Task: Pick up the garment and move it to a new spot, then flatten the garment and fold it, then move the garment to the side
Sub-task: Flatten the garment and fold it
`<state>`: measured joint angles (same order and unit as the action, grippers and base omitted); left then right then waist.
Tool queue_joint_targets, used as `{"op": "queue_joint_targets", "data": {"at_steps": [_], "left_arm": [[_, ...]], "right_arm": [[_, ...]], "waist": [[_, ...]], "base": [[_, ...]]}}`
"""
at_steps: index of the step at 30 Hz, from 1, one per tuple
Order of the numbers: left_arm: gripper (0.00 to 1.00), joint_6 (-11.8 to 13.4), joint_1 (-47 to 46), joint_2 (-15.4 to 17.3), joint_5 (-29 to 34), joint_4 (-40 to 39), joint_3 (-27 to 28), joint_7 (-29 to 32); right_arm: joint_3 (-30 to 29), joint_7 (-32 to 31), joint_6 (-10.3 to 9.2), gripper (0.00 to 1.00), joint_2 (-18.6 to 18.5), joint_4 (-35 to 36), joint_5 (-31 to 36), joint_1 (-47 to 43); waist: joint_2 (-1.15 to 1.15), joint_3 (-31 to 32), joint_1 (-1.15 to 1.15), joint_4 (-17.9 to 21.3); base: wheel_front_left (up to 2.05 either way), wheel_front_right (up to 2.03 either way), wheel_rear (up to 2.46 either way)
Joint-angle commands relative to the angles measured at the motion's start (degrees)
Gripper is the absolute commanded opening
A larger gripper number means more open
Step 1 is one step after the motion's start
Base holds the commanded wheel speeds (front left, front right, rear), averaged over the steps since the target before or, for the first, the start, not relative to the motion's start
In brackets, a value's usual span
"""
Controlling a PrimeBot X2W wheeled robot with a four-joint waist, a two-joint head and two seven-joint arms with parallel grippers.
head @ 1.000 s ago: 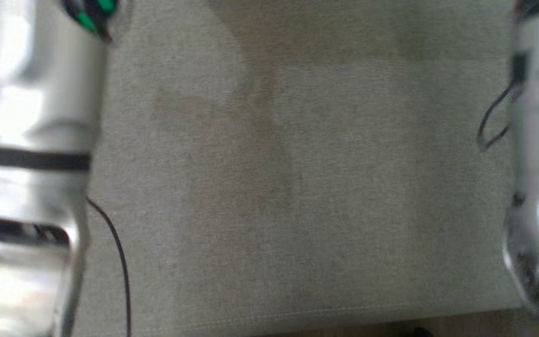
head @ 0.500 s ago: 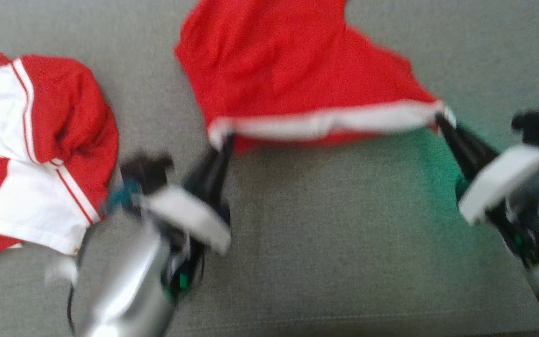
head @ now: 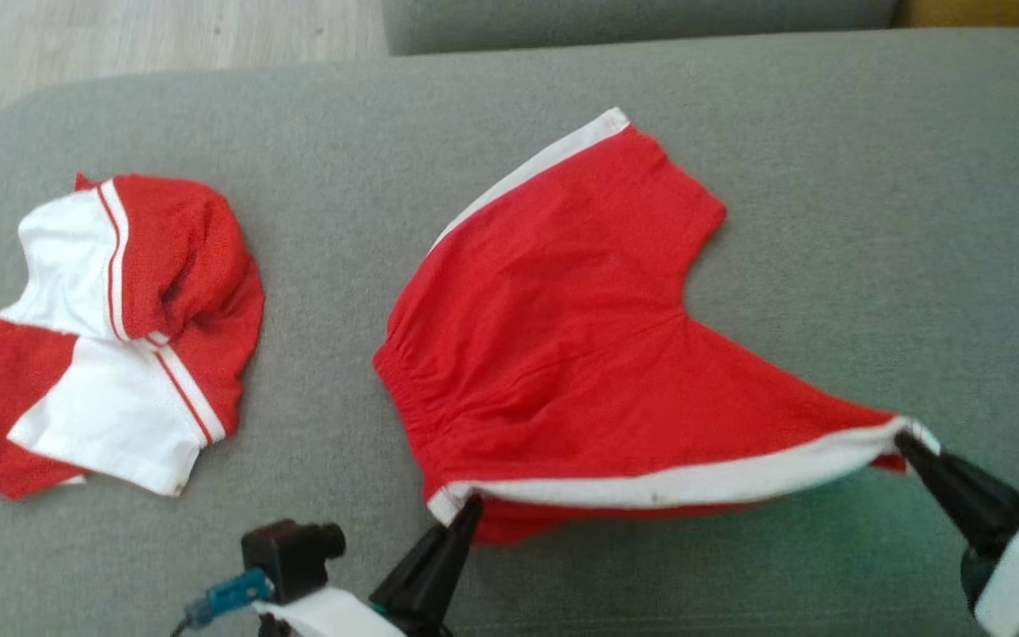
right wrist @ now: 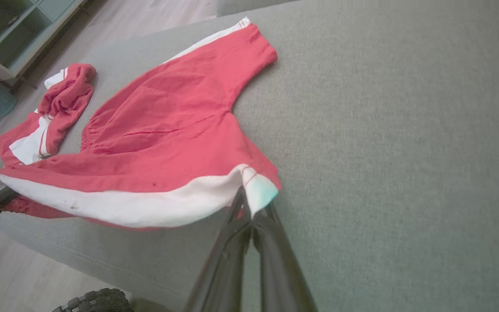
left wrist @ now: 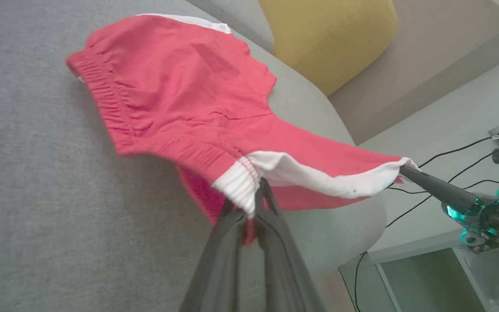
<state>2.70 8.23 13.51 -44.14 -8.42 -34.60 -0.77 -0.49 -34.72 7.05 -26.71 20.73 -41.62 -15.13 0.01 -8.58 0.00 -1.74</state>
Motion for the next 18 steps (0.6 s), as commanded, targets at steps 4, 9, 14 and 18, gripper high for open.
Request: {"op": "queue_joint_targets", "data": {"at_steps": [4,9,14,18], "left_arm": [[0.0,2.0,-4.77,-1.56,-2.26,-4.53,3.79,1.09],[0.0,4.09,-10.73,-4.04,-3.4,-5.34,5.86,2.63],[0.0,4.7,-16.45,-5.99,-3.47,-3.19,6.14,3.81],[0.0,4.32,-21.94,-7.92,-3.36,1.65,5.44,3.84]], "right_arm": [[-0.52,-3.3,0.44,0.0,-0.35,2.28,1.41,10.22],[2.04,-7.88,0.44,0.0,0.48,-2.38,2.89,25.69],[6.07,-10.89,0.44,0.0,-0.01,-11.49,3.19,39.66],[9.33,-10.6,0.44,0.0,-1.48,-19.58,4.87,47.23]], "waist": [[-0.01,-3.59,0.0,-2.29],[-0.01,-8.11,0.0,-5.66],[-0.01,-11.62,0.0,-9.69],[-0.01,-13.28,0.0,-12.58]], "base": [[0.0,0.0,0.0],[0.0,0.0,0.0],[0.0,0.0,0.0],[0.0,0.0,0.0]]}}
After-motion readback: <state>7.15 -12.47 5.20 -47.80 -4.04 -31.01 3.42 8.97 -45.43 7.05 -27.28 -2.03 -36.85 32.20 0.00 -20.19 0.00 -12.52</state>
